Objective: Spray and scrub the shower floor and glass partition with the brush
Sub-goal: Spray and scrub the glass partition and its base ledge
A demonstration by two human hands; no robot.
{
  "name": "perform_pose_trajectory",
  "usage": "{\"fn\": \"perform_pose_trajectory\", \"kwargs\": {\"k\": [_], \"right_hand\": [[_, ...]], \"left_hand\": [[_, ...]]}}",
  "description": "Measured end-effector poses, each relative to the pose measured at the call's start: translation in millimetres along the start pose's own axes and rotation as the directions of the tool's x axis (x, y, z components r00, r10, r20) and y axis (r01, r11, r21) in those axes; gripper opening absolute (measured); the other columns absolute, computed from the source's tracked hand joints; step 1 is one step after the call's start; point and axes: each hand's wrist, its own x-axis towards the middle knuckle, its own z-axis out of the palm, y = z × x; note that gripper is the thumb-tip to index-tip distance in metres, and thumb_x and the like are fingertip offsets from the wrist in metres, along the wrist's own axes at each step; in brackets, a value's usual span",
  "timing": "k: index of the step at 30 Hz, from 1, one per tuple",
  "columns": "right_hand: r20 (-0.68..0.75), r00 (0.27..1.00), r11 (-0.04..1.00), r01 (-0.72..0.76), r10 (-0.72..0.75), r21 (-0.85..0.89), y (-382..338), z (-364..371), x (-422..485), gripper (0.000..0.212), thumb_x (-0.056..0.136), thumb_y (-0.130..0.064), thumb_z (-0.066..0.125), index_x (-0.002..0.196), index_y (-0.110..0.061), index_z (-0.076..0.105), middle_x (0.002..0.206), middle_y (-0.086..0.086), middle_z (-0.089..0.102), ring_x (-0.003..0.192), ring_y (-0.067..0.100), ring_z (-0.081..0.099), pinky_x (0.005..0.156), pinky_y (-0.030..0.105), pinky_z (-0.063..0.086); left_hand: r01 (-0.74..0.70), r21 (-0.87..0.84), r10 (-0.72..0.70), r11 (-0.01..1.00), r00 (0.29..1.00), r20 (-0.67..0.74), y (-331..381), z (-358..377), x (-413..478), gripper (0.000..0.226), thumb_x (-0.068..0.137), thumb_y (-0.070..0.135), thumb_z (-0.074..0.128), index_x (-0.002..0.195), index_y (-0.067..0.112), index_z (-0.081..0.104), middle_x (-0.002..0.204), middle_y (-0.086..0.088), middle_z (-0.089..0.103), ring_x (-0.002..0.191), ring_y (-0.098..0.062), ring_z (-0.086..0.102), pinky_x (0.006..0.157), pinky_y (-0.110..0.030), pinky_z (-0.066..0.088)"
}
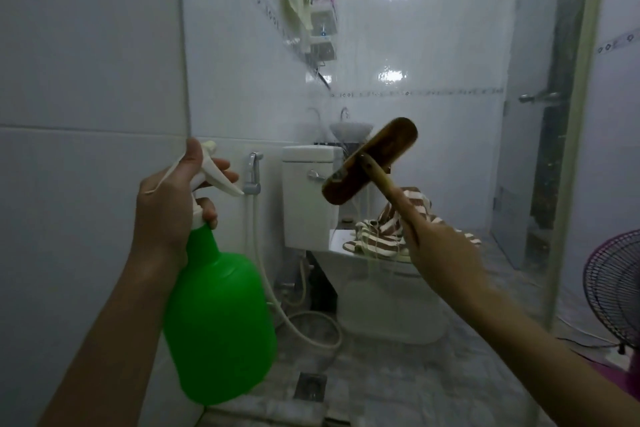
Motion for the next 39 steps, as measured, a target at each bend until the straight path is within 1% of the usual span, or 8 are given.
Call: {"fn": "perform_pose_trajectory", "kwargs": {"k": [8,14,17,23,27,32,36,39], "right_hand": [[0.063,0.974,0.975,0.221,-0.219,-0.031,-86.1,8.9,94.4,0.049,0.105,-0.025,0.035,0.15,-0.034,0.018,0.071,0.002,0.053,0.051,0.013,0.056,0.053,0.03,0.058],[0.047,0.998,0.997,-0.036,0.032,0.072,-18.4,8.9,11.5,0.036,0.098,-0.038,0.039,0.121,-0.018,0.058,0.061,0.003,0.052,0.038,0.012,0.05,0.038,0.029,0.05],[-0.018,0.994,0.993,0.105,-0.104,0.057,-62.9,10.0,55.1,0.031,0.102,-0.028,0.042,0.132,-0.022,0.044,0.06,0.003,0.052,0.04,0.015,0.05,0.039,0.03,0.05],[0.034,0.949,0.95,0.311,-0.312,0.032,-176.5,25.8,178.3,0.063,0.103,-0.017,0.036,0.151,-0.04,0.002,0.072,0.005,0.048,0.059,0.019,0.055,0.06,0.035,0.056],[0.032,0.959,0.958,0.281,-0.283,0.066,-119.1,41.0,123.7,0.052,0.104,-0.022,0.038,0.15,-0.033,0.018,0.066,-0.001,0.05,0.046,0.01,0.052,0.048,0.027,0.054],[0.011,0.984,0.975,0.175,-0.178,0.136,-74.0,51.9,39.7,0.052,0.098,-0.021,0.048,0.148,-0.02,0.033,0.05,-0.012,0.026,0.032,-0.001,0.024,0.032,0.011,0.019],[0.031,0.946,0.94,0.318,-0.324,0.12,-149.6,67.0,86.7,0.062,0.103,-0.018,0.038,0.153,-0.034,0.005,0.068,-0.001,0.045,0.049,0.01,0.049,0.048,0.026,0.049],[0.118,0.928,0.932,0.339,-0.354,0.128,-152.2,78.2,89.8,0.066,0.103,-0.016,0.038,0.152,-0.037,-0.001,0.074,0.003,0.052,0.054,0.015,0.052,0.057,0.031,0.055]], "left_hand": [[0.003,0.02,-0.002,1.0,0.998,-0.069,5.2,-27.5,-2.1,0.045,0.1,0.049,0.051,0.1,0.009,0.072,0.091,-0.007,0.078,0.037,-0.006,0.046,0.037,-0.017,0.041],[0.001,0.034,0.002,0.999,0.995,-0.096,6.8,-44.7,0.3,0.052,0.093,0.056,0.052,0.096,0.009,0.073,0.095,-0.011,0.077,0.037,-0.007,0.047,0.037,-0.017,0.041],[-0.004,0.062,0.01,0.998,0.995,-0.097,10.1,-47.2,0.9,0.049,0.096,0.054,0.051,0.093,0.01,0.073,0.093,-0.011,0.078,0.038,-0.007,0.048,0.037,-0.016,0.041],[-0.013,0.07,0.024,0.997,0.988,-0.152,6.7,-50.6,-7.9,0.041,0.097,0.054,0.05,0.094,0.021,0.074,0.096,-0.008,0.078,0.039,-0.009,0.044,0.039,-0.02,0.04],[-0.005,0.092,0.021,0.996,0.986,-0.166,5.7,-57.2,-14.9,0.043,0.096,0.049,0.051,0.105,0.013,0.073,0.098,-0.012,0.077,0.037,-0.008,0.043,0.037,-0.019,0.039],[0.016,0.106,0.0,0.994,0.989,-0.149,0.6,-63.0,-28.7,0.06,0.081,0.055,0.053,0.11,0.005,0.071,0.101,-0.017,0.075,0.036,-0.006,0.046,0.035,-0.019,0.038],[0.061,0.15,-0.035,0.987,0.985,-0.168,-11.0,-66.3,-45.7,0.059,0.086,0.055,0.053,0.109,0.004,0.071,0.098,-0.015,0.076,0.037,-0.006,0.045,0.037,-0.019,0.038],[0.091,0.148,-0.064,0.985,0.981,-0.181,-21.6,-68.3,-62.4,0.056,0.083,0.058,0.053,0.106,0.011,0.073,0.096,-0.013,0.077,0.038,-0.007,0.045,0.037,-0.02,0.04]]}}
